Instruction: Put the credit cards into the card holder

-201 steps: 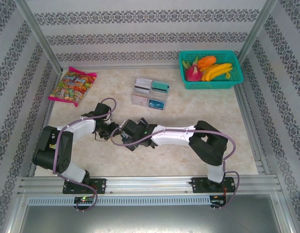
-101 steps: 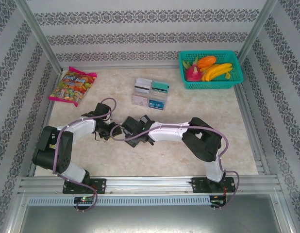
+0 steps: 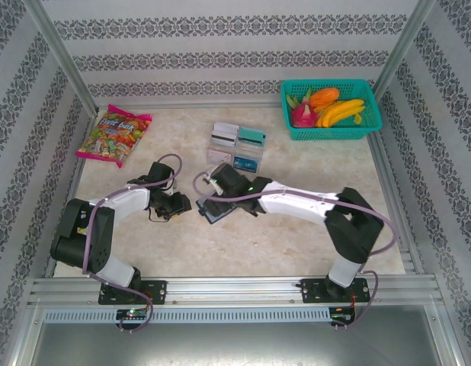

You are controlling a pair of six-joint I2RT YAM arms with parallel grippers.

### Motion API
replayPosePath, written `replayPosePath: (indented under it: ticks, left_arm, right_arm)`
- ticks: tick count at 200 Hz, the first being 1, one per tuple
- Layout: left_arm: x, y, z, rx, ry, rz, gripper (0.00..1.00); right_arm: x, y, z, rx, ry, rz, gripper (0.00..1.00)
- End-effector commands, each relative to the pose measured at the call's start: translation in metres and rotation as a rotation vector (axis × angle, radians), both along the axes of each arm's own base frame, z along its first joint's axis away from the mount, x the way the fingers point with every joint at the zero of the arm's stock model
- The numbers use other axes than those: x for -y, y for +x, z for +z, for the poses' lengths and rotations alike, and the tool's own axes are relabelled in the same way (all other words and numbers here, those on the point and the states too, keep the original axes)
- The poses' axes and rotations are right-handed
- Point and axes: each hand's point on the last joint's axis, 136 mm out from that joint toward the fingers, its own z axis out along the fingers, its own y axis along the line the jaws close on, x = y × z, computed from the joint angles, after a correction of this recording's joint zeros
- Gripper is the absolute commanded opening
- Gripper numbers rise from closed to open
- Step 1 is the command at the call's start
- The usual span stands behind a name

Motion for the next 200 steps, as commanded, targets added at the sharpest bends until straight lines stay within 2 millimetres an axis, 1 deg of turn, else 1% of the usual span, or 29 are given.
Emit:
replayPosePath:
  ticks: [1,16,35,54,66,82,113,137,149,156,173,184,200]
  left_arm:
    - [0.019,-0.012,-0.008,-0.053,-0.089,-0.031,0.43]
    - [0.021,-0.011,-0.007,-0.055,-0.097,-0.032,0.43]
    - [0.022,-0.012,-0.007,-0.06,-0.099,-0.035,0.43]
    - [0.021,-0.013,-0.008,-0.064,-0.097,-0.035,0.43]
    - [0.021,-0.013,-0.008,-0.066,-0.093,-0.034,0.43]
    - [0.021,-0.014,-0.009,-0.07,-0.091,-0.032,0.43]
    - [0.021,-0.013,-0.01,-0.073,-0.09,-0.03,0.43]
    - [0.02,-0.013,-0.009,-0.071,-0.089,-0.031,0.43]
    - [0.02,-0.014,-0.009,-0.073,-0.087,-0.032,0.43]
    - [0.02,-0.014,-0.009,-0.073,-0.087,-0.033,0.43]
    - [0.02,-0.015,-0.011,-0.076,-0.086,-0.032,0.43]
    - [0.021,-0.015,-0.011,-0.079,-0.089,-0.033,0.43]
    - [0.022,-0.015,-0.01,-0.079,-0.099,-0.033,0.43]
  right_arm:
    - [0.03,0.004,-0.016,-0.109,0.039,-0.104,0.84]
    - [0.045,0.007,-0.03,-0.164,0.04,-0.146,0.84]
    - [0.058,0.01,-0.047,-0.237,0.06,-0.194,0.85]
    - [0.062,0.014,-0.059,-0.287,0.091,-0.21,0.86]
    - [0.06,0.016,-0.063,-0.315,0.127,-0.204,0.86]
    - [0.05,0.015,-0.065,-0.341,0.153,-0.177,0.86]
    - [0.033,0.01,-0.073,-0.371,0.148,-0.143,0.87]
    - [0.027,0.01,-0.083,-0.379,0.133,-0.149,0.84]
    - [0.027,0.011,-0.085,-0.375,0.133,-0.154,0.8]
    - [0.028,0.012,-0.086,-0.374,0.134,-0.16,0.74]
    - [0.028,0.014,-0.084,-0.38,0.151,-0.162,0.56]
    - [0.026,0.013,-0.084,-0.386,0.151,-0.157,0.53]
    - [0.024,0.011,-0.084,-0.395,0.169,-0.151,0.41]
